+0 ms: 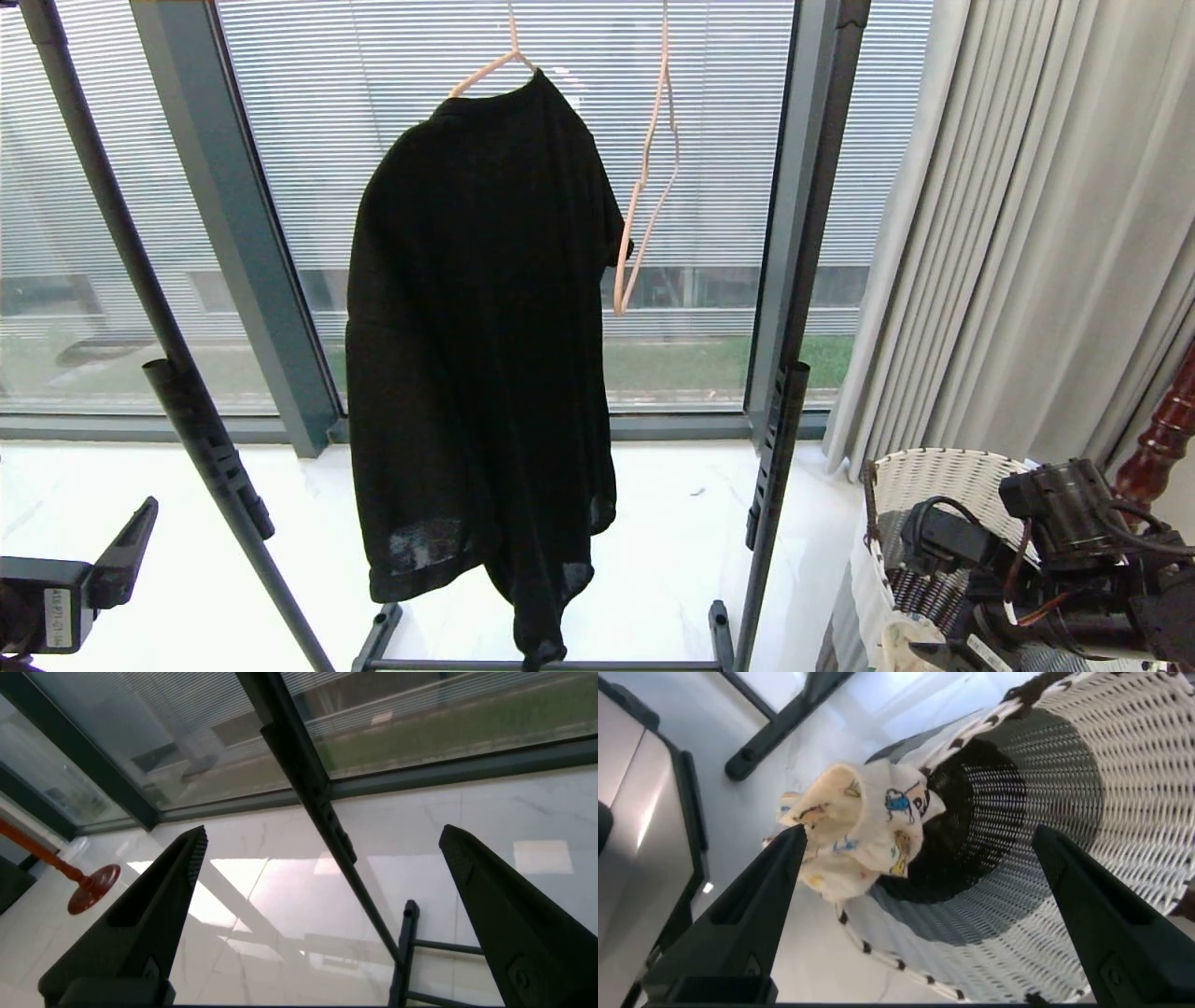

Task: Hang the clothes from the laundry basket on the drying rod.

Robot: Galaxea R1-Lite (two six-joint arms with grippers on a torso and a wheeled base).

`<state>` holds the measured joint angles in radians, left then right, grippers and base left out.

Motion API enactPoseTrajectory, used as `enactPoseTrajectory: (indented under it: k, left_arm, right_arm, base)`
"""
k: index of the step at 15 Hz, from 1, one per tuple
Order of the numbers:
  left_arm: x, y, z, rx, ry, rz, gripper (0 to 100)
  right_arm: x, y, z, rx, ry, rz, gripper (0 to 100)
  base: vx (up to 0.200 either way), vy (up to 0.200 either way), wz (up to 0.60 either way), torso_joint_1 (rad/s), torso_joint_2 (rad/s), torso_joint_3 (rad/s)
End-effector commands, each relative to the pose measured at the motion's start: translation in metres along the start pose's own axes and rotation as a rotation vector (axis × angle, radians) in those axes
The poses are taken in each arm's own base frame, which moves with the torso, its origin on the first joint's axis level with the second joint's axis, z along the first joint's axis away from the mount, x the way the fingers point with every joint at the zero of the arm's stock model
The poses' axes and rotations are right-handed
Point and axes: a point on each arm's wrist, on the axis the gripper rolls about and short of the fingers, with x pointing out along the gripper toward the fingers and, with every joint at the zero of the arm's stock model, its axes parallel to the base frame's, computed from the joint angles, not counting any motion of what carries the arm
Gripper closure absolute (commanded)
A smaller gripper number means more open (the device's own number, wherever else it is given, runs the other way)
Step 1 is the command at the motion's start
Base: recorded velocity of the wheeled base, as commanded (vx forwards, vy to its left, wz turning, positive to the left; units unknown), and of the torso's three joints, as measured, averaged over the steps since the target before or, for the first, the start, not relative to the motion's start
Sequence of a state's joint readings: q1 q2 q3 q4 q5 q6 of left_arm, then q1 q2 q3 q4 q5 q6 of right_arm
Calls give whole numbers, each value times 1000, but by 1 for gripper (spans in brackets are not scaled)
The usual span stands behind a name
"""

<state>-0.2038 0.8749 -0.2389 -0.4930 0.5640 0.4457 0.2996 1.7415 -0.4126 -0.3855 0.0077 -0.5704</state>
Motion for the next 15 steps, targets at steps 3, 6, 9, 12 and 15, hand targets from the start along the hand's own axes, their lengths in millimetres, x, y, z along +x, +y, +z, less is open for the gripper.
enactPoseTrajectory:
  k: [3, 6, 9, 12, 15]
  left_arm:
    - [1, -1, 0, 5, 7, -3, 0]
    - [1, -1, 0, 5, 7, -3, 0]
    - [1, -1, -1, 7, 9, -4, 0]
    - [1, -2, -2, 9, 12, -5, 0]
    - [1, -2, -2, 9, 12, -5, 0]
  right_arm:
    - [40, -3, -5, 11, 103, -73, 0]
    - [52, -6, -1, 12, 99, -86, 0]
    - [55, -7, 0, 13, 116, -108, 0]
    - [55, 1, 5, 26, 92, -78, 0]
    - [59, 7, 6, 31, 100, -63, 0]
  base:
    - [0, 0, 0, 0, 0, 0]
    - [0, 0, 0, 0, 0, 0]
    - [0, 0, 0, 0, 0, 0]
    - [0, 0, 0, 0, 0, 0]
    - [0, 0, 0, 0, 0, 0]
